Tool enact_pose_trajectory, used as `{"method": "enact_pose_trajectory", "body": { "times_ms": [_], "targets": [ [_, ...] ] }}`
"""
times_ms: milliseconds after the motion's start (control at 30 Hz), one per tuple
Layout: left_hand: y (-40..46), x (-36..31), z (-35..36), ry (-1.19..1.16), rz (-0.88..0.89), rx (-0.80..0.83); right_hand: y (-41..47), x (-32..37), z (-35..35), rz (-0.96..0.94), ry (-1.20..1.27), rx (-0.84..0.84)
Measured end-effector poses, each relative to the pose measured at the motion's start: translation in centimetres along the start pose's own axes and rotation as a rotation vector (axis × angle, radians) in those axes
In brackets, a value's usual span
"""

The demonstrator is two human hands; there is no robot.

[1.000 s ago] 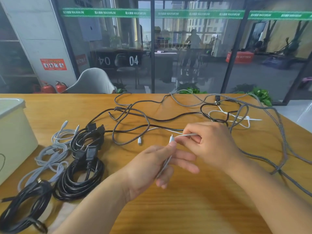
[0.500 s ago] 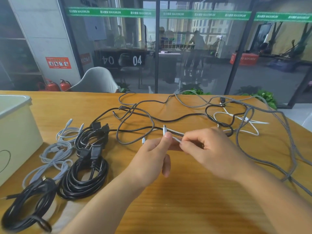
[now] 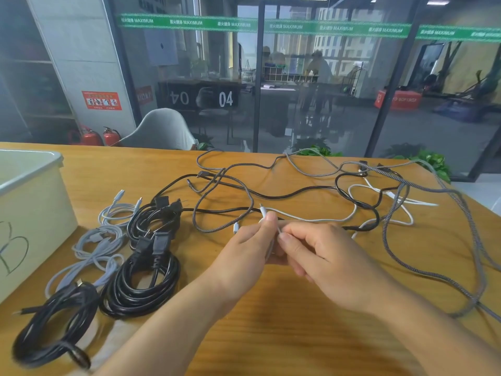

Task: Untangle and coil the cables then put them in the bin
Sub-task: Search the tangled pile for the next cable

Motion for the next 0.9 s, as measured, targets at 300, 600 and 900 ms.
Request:
{"method": "enact_pose_trajectory", "body": {
  "times_ms": [300, 600, 900],
  "targets": [
    [0.6, -0.2, -1.4, -0.392, 0.001, -0.193, -0.3, 0.1, 1.8, 0.068, -0.023, 0.284],
    [-0.4, -1.4, -1.1, -0.463, -0.043, 0.091, 0.1, -2.4, 1.4, 0.139, 0.018, 0.429],
    [-1.1, -1.1, -0.7, -0.254, -0.053, 0.51, 1.2, -4.7, -5.2, 0.1, -0.206, 0.02]
  ]
}}
Point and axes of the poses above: each hand's wrist, its own y-axis towards the middle knuckle, its own z-axis out of the palm, x = y × z, the point moved 2 cm from there along y, towards the middle knuckle, and after that the axes turned 15 degrees about y, right-handed, at the moved point
